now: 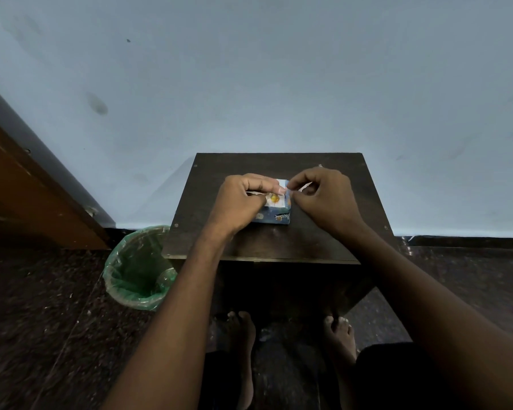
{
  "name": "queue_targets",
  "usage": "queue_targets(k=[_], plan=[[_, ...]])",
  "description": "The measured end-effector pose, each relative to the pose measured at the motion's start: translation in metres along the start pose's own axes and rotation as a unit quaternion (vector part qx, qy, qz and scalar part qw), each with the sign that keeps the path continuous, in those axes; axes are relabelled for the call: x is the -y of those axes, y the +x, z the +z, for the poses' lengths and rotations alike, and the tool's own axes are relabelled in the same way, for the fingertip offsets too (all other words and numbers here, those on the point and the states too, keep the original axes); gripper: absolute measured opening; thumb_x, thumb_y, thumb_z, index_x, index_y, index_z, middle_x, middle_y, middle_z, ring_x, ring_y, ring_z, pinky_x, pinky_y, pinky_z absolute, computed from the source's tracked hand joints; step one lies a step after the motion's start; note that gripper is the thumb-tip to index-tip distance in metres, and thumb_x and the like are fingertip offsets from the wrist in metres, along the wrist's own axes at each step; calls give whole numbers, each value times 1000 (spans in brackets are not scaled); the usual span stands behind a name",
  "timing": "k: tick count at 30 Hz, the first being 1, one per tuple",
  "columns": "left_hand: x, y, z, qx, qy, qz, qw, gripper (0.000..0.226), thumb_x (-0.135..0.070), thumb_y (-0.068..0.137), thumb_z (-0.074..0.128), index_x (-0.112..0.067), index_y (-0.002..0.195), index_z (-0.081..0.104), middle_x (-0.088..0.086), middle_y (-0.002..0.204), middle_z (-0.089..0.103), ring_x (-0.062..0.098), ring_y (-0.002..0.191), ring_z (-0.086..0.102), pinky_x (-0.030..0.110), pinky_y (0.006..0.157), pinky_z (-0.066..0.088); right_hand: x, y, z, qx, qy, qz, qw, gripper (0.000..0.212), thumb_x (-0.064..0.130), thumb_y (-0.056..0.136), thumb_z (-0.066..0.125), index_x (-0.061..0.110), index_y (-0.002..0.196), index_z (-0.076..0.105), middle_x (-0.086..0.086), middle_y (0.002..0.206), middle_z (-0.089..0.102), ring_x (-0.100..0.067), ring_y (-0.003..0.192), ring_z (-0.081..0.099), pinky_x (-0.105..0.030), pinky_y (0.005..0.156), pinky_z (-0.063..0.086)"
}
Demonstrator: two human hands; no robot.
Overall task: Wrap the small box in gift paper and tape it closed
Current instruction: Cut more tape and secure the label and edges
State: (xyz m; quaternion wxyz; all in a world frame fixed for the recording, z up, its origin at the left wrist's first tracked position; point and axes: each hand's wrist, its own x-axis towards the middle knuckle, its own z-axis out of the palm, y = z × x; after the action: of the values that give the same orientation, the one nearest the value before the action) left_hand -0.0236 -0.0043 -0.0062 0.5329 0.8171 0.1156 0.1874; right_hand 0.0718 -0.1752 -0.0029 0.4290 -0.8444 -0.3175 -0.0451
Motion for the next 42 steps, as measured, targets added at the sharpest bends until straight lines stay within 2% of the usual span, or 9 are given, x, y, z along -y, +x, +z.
queue_targets(k=[5, 8, 12, 17, 24, 31, 36, 40, 42], plan=[[12, 0, -6, 10, 28, 0, 1000, 42, 10, 81, 71, -27, 90, 88, -13, 107, 80, 3, 105, 72, 31, 93, 59, -3, -4, 3, 13, -24, -40, 999, 28, 2, 78, 68, 26, 84, 80, 14, 80, 77, -1, 72, 71, -27, 75, 59], [20, -1, -5, 21, 59, 10, 998, 23, -18, 80, 87, -39, 89, 87, -19, 108, 79, 1, 110, 70, 45, 106, 55, -8, -3, 6, 42, -56, -57, 996, 28, 5, 81, 72, 29, 90, 82, 12, 89, 74, -7, 78, 69, -35, 77, 58], [20, -4, 2, 4, 107, 23, 994, 24, -44, 69, 82, -59, 87, 78, -31, 110, 74, 0, 118, 65, 56, 113, 44, -13, 0, 3, 75, -61, -76, 992, 30, 8, 83, 75, 33, 96, 84, 8, 93, 67, -13, 82, 65, -41, 77, 57], [20, -3, 7, -6, 123, 27, 992, 24, -44, 70, 85, -63, 82, 77, -35, 109, 72, 3, 123, 61, 54, 113, 41, -15, 0, 3, 74, -54, -90, 992, 27, 10, 82, 74, 32, 93, 84, 11, 94, 65, -10, 85, 64, -43, 77, 57], [23, -2, 5, -7, 127, 16, 992, 27, -33, 74, 90, -55, 87, 81, -33, 113, 72, -3, 123, 60, 53, 116, 39, -2, -4, -7, 70, 27, -50, 996, 21, 10, 80, 71, 26, 84, 84, 13, 85, 78, -3, 85, 72, -31, 78, 57], [22, -2, 4, -5, 132, 18, 991, 29, -30, 76, 91, -54, 89, 82, -32, 114, 72, -2, 125, 59, 54, 117, 38, -1, -4, -6, 71, 26, -56, 996, 5, 20, 81, 86, 24, 82, 83, 15, 83, 77, 0, 83, 72, -28, 79, 57], [22, -2, 4, -2, 134, 29, 991, 24, -45, 71, 85, -56, 91, 81, -35, 114, 71, 2, 126, 60, 55, 115, 40, -4, -1, -5, 83, 5, -56, 995, 6, 20, 84, 82, 25, 81, 80, 13, 86, 77, -3, 85, 71, -34, 84, 57], [27, 0, -1, 7, 131, 43, 990, 38, -56, 66, 81, -55, 103, 78, -34, 115, 72, 3, 123, 64, 56, 111, 45, -10, 3, -10, 124, 9, -46, 991, 8, 16, 87, 79, 22, 81, 78, 9, 91, 76, -6, 89, 70, -37, 91, 56], [28, 1, -3, 12, 130, 49, 990, 33, -58, 68, 77, -53, 101, 79, -33, 114, 72, 2, 120, 65, 56, 110, 46, -13, 4, -10, 132, 9, -51, 990, 5, 16, 86, 80, 20, 83, 79, 7, 92, 75, -8, 89, 70, -37, 90, 57]])
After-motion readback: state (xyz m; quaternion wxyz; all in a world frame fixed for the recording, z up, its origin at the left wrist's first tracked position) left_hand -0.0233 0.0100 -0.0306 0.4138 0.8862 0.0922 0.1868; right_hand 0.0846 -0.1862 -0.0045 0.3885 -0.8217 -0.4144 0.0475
